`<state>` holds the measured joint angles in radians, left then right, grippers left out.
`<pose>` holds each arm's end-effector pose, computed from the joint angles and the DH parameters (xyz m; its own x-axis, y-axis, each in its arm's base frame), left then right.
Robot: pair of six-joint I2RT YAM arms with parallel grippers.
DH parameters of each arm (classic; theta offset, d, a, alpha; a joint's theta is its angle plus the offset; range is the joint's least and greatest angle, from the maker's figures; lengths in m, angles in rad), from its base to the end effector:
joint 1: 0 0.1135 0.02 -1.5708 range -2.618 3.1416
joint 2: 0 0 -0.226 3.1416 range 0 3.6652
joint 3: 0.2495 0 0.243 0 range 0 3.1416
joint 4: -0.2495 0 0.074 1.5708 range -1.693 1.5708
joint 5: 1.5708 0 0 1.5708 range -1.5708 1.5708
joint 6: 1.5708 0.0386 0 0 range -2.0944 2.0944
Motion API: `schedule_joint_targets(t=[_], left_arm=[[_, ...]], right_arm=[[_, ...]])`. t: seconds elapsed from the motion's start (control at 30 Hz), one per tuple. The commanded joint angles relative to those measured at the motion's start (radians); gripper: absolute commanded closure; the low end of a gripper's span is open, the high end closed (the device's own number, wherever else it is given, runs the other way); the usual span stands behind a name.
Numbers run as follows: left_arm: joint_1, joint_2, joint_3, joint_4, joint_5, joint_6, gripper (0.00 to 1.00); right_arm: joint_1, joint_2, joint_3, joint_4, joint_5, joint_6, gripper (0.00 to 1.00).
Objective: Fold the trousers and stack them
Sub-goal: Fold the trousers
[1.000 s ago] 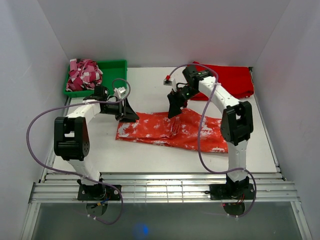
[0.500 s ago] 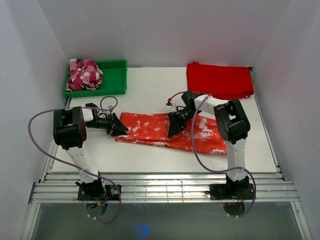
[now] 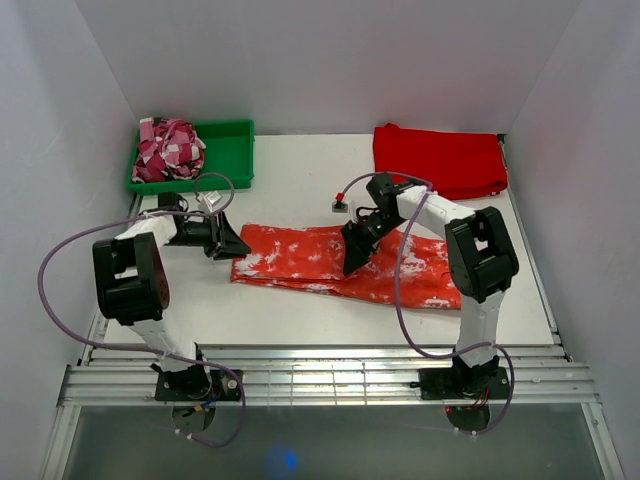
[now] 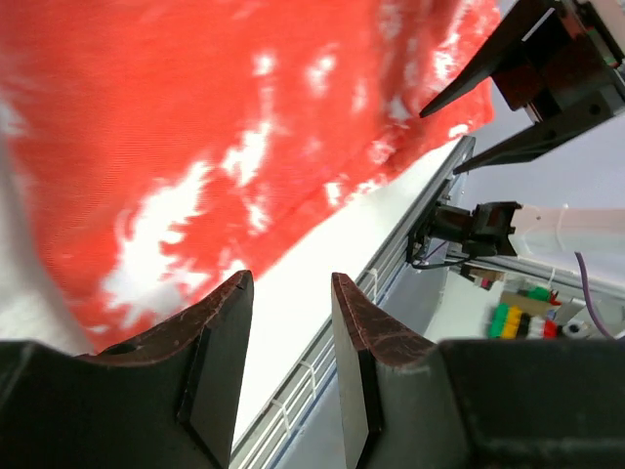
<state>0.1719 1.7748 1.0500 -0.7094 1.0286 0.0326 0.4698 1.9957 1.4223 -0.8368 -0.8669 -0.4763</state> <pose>0.2960 0.0178 0.1306 -0.9747 -0.1521 -0.1638 0.0585 0.5336 -0.8437 0.3071 0.1889 0.1444 -0.5981 -0.6364 -0.4871 -0.7605 0.2589 0.5954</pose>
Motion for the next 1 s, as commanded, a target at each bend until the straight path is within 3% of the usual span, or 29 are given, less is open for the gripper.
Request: schedule_joint_targets(t=[0.0, 0.27, 0.43, 0.6, 0.7, 0.8, 0.97], left_arm=[[-0.002, -0.089, 0.019, -0.068, 0.105, 0.076, 0.52], [-0.002, 0.033, -0.125, 0.034, 0.001, 0.006, 0.54], [0.043, 0.112, -0.127, 0.079, -0.140, -0.022, 0.55], [0.058, 0.071, 0.023, 0.004, -0.018, 0.052, 0.55], [0.028, 0.040, 0.192, -0.013, 0.065, 0.076, 0.55], [-0.015, 0.069, 0.310, 0.025, 0.093, 0.011, 0.55], [-0.072, 0.132, 0.289, 0.169, 0.114, -0.141, 0.55]], right_arm=[[0.009, -0.077, -0.017, -0.088, 0.014, -0.079, 0.36], [0.016, 0.057, -0.074, 0.031, 0.041, 0.040, 0.43], [0.016, 0.095, -0.151, 0.036, 0.124, 0.039, 0.51], [0.016, 0.069, -0.131, -0.030, 0.183, -0.046, 0.58], [0.016, 0.066, -0.079, -0.077, 0.187, -0.087, 0.64], [0.016, 0.060, -0.056, -0.104, 0.193, -0.111, 0.64], [0.012, 0.025, -0.042, -0.137, 0.186, -0.142, 0.61]])
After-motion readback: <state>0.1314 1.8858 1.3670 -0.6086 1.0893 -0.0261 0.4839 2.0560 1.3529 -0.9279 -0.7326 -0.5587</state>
